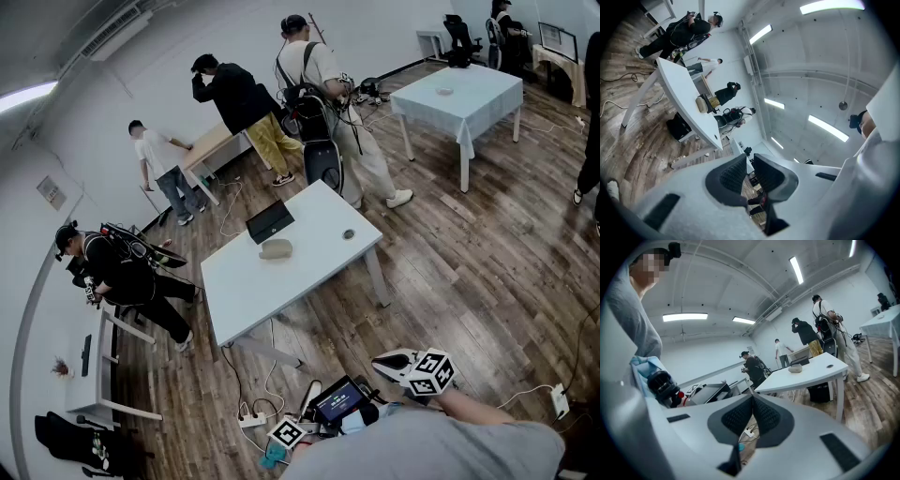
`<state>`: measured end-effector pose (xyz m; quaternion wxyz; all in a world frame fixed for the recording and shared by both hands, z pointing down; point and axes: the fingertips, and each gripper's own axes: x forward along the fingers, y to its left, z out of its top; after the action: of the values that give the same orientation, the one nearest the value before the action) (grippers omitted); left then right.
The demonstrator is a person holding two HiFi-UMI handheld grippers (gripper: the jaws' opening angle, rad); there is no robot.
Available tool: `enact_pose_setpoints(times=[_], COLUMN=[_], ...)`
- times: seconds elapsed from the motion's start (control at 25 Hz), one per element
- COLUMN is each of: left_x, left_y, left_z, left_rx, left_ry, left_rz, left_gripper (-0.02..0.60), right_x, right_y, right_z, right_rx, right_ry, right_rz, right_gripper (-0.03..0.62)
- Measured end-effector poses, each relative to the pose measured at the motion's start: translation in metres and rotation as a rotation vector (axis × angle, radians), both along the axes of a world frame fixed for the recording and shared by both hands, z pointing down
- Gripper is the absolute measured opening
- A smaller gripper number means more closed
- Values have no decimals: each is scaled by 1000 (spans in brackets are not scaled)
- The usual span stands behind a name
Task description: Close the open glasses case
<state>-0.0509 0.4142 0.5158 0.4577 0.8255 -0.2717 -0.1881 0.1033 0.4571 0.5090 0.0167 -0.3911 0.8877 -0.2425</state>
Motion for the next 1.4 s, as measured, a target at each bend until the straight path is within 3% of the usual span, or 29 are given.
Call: enact_pose_setpoints(times=[0.24, 0.56, 0.8, 1.08, 1.4], left_x=[9, 11, 2, 4, -6], left_y=[-2, 0, 0, -2, -1], left_z=[-11, -6, -4, 1, 4], left_rx=[54, 37, 25, 9, -3], left_ry=[20, 14, 17, 10, 16], left_rz=[33, 16, -6, -5, -37], left_gripper=[51, 51, 51, 51, 51], right_x=[3, 9, 4, 3, 1], right_y=[-1, 2, -1, -4, -8], right_z=[2, 4, -13, 6, 12], right_rx=[-1, 3, 23, -16, -66], right_ry=[-3, -3, -152, -62, -134], right_rz=[3, 5, -20, -5, 2], right_gripper=[31, 31, 34, 34, 34])
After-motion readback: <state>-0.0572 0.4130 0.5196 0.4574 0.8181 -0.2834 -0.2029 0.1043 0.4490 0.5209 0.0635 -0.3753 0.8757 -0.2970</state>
